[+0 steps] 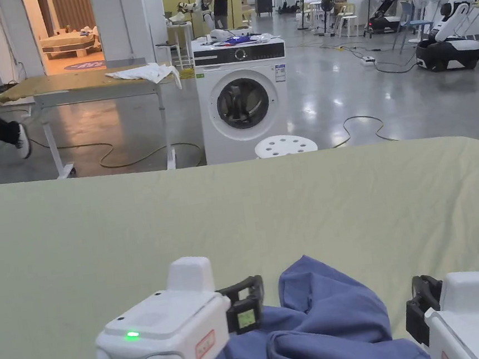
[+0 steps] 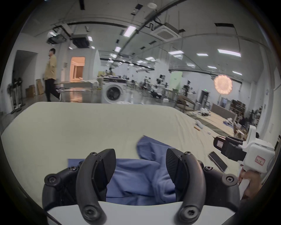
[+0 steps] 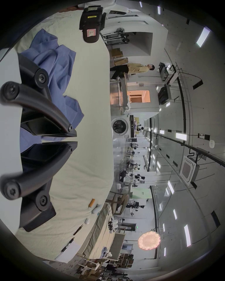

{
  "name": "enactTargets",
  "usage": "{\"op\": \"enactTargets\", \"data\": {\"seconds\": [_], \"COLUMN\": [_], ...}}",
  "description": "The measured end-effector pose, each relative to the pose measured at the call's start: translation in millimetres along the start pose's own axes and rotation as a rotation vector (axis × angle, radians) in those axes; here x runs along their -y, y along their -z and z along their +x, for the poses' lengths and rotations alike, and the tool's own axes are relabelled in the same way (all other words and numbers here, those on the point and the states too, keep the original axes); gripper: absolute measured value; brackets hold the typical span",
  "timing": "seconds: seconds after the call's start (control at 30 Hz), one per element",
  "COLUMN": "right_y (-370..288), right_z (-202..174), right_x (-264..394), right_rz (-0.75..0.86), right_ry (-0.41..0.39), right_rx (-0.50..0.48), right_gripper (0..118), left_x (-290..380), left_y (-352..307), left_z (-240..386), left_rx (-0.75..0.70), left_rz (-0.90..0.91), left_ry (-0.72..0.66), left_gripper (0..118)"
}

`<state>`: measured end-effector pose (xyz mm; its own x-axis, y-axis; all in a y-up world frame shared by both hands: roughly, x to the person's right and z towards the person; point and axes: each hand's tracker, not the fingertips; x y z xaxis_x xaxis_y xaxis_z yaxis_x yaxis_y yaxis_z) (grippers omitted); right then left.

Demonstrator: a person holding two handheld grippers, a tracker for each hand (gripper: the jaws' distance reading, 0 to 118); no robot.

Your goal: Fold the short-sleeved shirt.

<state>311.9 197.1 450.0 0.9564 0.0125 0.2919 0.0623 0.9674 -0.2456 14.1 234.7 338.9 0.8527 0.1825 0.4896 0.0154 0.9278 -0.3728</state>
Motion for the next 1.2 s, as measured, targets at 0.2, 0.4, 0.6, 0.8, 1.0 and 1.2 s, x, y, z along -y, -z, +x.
{"op": "enactTargets", "data": {"seconds": [0.2,0.4,0.6,0.8,1.0,1.2], "right_y": [5,7,7,8,9,7], "right_z": [-31,-55,-66,-60,-44,-29], "right_x": [-12,-19,-20,-10,-1,4], "right_rz": [0.052,0.092,0.089,0.059,0.026,0.006], "right_ry": [-0.013,-0.013,-0.026,-0.046,-0.048,-0.059], "right_rx": [-0.042,-0.084,-0.12,-0.119,-0.095,-0.068], "right_gripper": [5,5,5,5,5,5], "left_x": [1,17,42,84,119,122], "left_y": [-45,-70,-68,-51,-32,-22], "left_z": [-39,-63,-90,-114,-118,-95], "left_rx": [-0.219,-0.347,-0.335,-0.316,-0.356,-0.431], "left_rz": [0.117,0.111,-0.067,-0.305,-0.488,-0.503], "left_ry": [0.025,0.056,-0.042,-0.166,-0.192,-0.085], "left_gripper": [64,13,1,12,47,46]}}
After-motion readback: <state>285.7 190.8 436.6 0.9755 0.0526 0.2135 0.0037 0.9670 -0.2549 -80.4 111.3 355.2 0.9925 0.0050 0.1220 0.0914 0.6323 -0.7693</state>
